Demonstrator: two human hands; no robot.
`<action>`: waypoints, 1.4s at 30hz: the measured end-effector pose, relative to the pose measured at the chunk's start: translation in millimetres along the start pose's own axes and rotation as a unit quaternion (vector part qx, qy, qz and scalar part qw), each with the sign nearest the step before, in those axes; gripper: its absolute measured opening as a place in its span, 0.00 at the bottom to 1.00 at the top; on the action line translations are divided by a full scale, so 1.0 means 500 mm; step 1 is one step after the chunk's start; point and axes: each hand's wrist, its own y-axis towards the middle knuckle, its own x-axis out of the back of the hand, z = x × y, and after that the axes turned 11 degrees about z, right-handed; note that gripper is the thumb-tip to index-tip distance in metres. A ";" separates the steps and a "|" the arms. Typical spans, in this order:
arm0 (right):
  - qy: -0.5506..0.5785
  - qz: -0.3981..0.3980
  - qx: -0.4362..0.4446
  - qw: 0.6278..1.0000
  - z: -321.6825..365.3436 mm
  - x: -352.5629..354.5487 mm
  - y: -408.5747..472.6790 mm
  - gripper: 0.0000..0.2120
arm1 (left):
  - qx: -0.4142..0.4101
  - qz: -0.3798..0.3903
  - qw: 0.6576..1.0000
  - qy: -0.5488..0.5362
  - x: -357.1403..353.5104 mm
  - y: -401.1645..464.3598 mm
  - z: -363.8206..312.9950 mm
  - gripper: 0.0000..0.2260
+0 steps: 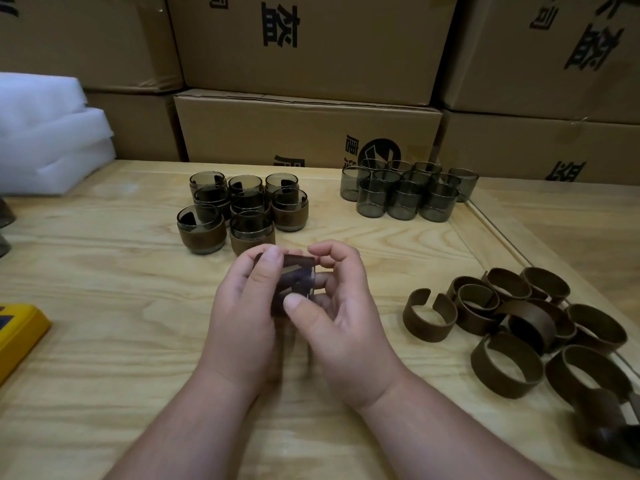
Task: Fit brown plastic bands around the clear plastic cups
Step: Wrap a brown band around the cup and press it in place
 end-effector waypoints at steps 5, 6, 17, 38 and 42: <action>-0.048 -0.046 -0.069 0.995 0.000 0.000 0.008 0.25 | -0.024 0.015 0.998 0.059 -0.001 -0.003 0.001 0.18; -0.053 -0.038 -0.080 0.995 -0.002 0.000 0.009 0.25 | -0.029 0.019 0.997 0.062 -0.002 -0.005 0.000 0.17; -0.017 0.006 -0.049 0.999 0.008 -0.007 0.002 0.23 | -0.012 -0.023 1.000 -0.012 0.008 0.000 0.005 0.08; -0.048 -0.035 -0.077 0.995 0.004 -0.009 0.007 0.21 | 0.003 -0.027 0.998 0.054 0.002 0.002 0.008 0.11; -0.063 -0.060 -0.081 0.993 -0.004 -0.011 0.009 0.24 | 0.003 -0.024 0.997 0.074 0.000 0.003 0.013 0.14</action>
